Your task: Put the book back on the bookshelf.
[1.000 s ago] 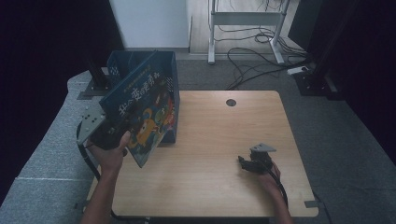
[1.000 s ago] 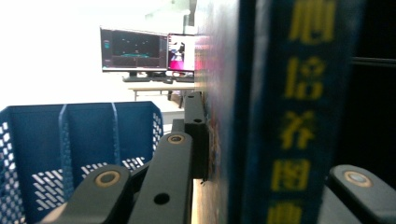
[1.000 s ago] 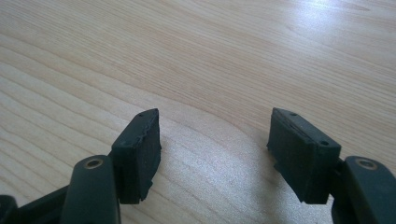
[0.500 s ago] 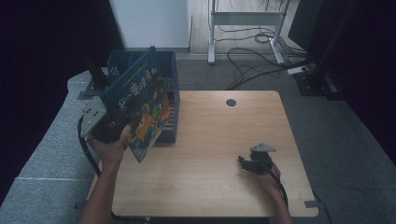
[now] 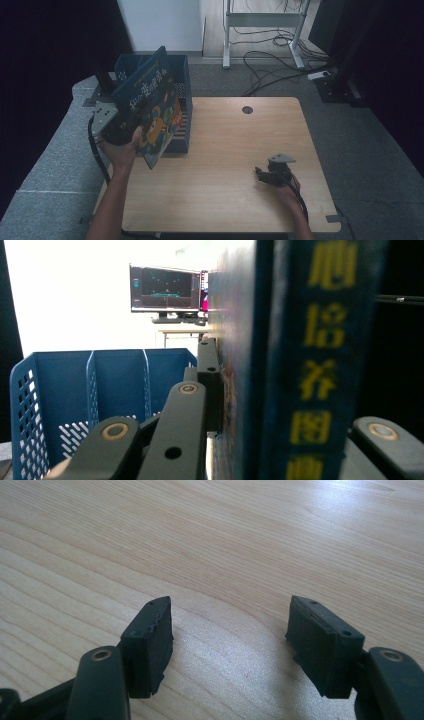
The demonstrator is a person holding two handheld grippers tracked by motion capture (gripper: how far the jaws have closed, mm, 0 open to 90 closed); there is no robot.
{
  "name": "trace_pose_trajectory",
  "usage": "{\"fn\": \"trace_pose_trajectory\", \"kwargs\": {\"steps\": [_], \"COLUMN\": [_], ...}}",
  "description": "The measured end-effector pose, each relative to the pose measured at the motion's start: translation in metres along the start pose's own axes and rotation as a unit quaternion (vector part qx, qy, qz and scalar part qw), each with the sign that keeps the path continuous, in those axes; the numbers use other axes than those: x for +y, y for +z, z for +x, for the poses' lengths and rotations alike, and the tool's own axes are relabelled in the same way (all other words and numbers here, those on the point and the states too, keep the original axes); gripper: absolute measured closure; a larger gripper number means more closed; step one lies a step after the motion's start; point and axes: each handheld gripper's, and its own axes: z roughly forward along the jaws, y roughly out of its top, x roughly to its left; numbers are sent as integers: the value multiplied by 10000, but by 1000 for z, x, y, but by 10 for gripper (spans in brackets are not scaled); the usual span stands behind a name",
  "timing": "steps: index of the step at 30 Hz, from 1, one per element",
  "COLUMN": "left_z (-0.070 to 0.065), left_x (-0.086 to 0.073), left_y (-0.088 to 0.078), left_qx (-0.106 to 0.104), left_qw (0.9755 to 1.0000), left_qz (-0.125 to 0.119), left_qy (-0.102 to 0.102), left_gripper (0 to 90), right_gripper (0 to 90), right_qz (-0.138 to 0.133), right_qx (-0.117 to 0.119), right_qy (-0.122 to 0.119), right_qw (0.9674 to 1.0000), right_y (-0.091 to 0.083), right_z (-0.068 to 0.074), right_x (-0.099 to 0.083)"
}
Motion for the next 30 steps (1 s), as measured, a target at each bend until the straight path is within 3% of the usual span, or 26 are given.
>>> {"fn": "trace_pose_trajectory", "kwargs": {"steps": [23,30], "left_z": [6,3], "left_x": [-5,-3], "left_y": [27,35], "left_qx": [196,232], "left_qw": [9997,9996], "left_qz": [114,116], "left_qy": [-27,50], "left_gripper": [821,822], "right_gripper": [341,341], "right_qz": [-2,-3], "right_qx": [-8,-8], "right_qy": [0,0], "right_qw": [10000,10000], "right_y": [0,0], "right_z": [0,0], "right_x": [0,0]}}
